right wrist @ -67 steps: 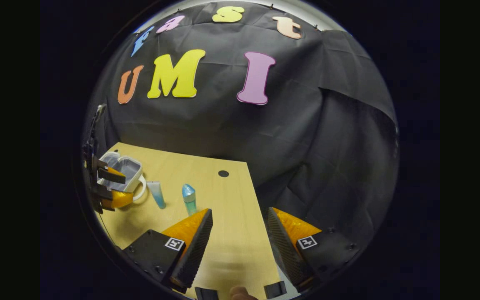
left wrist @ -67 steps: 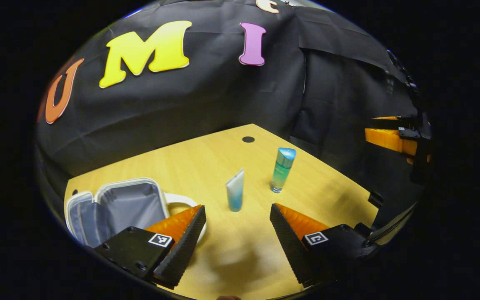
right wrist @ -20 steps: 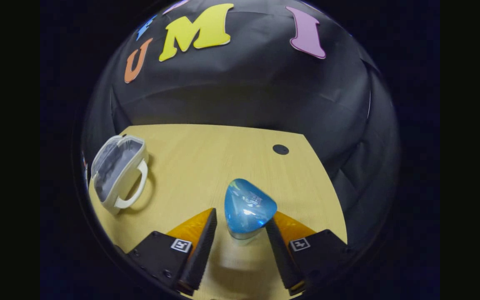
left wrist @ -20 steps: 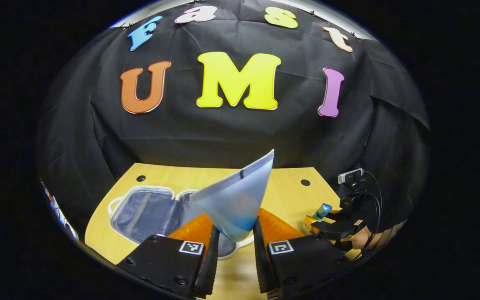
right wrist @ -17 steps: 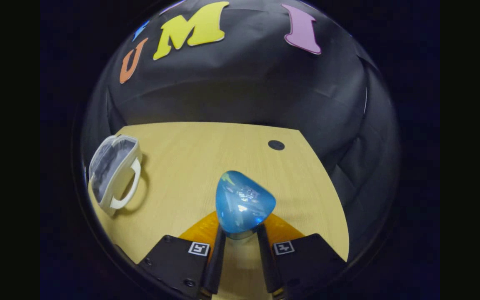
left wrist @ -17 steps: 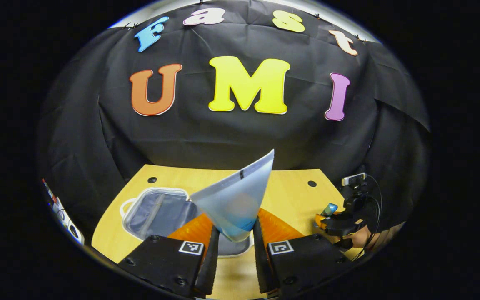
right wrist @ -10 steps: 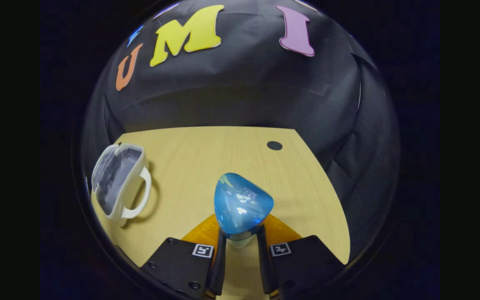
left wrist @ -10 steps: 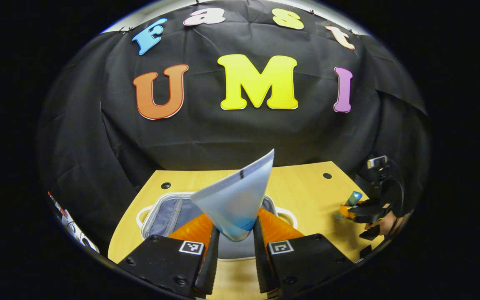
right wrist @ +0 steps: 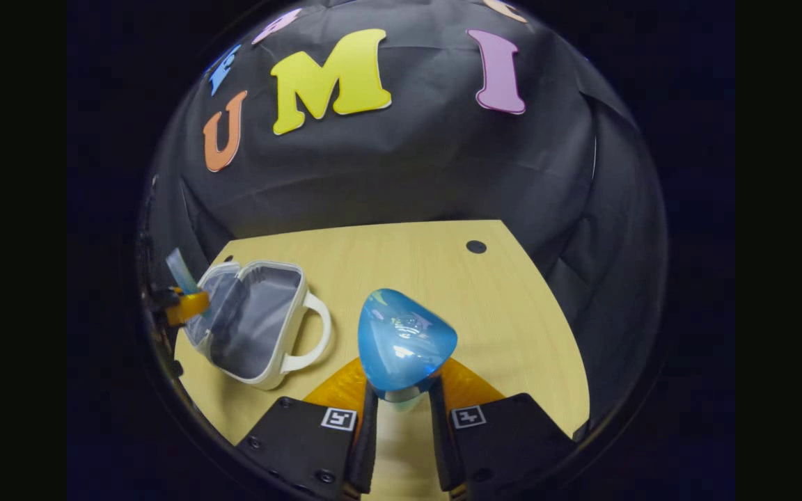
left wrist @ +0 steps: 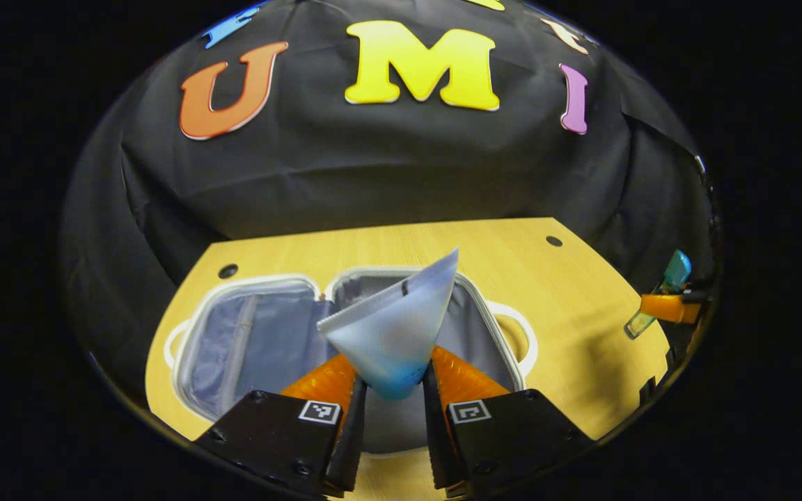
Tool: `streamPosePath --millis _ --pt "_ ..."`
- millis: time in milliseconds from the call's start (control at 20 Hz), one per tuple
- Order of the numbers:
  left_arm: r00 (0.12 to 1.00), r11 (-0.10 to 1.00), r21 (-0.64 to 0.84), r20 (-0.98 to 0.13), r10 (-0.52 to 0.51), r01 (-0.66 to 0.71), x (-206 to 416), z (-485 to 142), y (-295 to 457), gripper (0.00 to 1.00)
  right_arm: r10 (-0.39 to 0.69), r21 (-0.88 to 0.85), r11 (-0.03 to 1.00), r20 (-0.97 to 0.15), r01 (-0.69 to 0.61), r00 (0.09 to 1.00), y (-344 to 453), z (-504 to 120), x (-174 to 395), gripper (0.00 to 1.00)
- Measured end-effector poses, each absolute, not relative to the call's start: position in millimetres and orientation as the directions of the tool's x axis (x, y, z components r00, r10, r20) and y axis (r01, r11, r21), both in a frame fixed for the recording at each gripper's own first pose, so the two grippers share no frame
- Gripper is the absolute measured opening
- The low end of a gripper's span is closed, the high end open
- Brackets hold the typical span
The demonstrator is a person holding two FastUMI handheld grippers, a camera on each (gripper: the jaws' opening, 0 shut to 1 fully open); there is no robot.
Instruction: First open the suitcase, pack the skin care products into it, and then close the suitcase.
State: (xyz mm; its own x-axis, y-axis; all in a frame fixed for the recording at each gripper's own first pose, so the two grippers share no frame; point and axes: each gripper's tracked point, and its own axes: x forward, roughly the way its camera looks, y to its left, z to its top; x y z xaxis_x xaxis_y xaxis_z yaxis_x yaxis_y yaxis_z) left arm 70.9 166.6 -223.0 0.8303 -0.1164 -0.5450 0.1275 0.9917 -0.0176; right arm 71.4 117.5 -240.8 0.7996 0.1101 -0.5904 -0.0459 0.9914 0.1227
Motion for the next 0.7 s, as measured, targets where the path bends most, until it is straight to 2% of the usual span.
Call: streamPosePath --millis 50,350,600,650,700 --pt "0.815 0.992 -0.016 -0.569 -0.114 0.127 71 -238 168 0.42 0.110 0.116 0.992 -0.593 -0.051 0.797 121 -238 68 0.33" --pt "0.706 0.996 -0.061 -0.702 -0.092 0.070 61 -295 173 0.42 0.128 0.097 0.992 -0.619 -0.086 0.775 146 -236 56 0.33" --pt "0.643 0.994 -0.065 -0.758 -0.110 0.092 65 -318 165 0.42 0.108 0.068 0.994 -0.612 -0.085 0.783 156 -230 54 0.33" --pt "0.642 0.994 -0.062 -0.759 -0.103 0.086 67 -319 165 0.43 0.106 0.065 0.994 -0.615 -0.085 0.781 157 -232 54 0.30" --pt "0.626 0.995 -0.051 -0.774 -0.096 0.090 69 -320 164 0.43 0.103 0.062 0.995 -0.620 -0.082 0.778 158 -234 54 0.33"
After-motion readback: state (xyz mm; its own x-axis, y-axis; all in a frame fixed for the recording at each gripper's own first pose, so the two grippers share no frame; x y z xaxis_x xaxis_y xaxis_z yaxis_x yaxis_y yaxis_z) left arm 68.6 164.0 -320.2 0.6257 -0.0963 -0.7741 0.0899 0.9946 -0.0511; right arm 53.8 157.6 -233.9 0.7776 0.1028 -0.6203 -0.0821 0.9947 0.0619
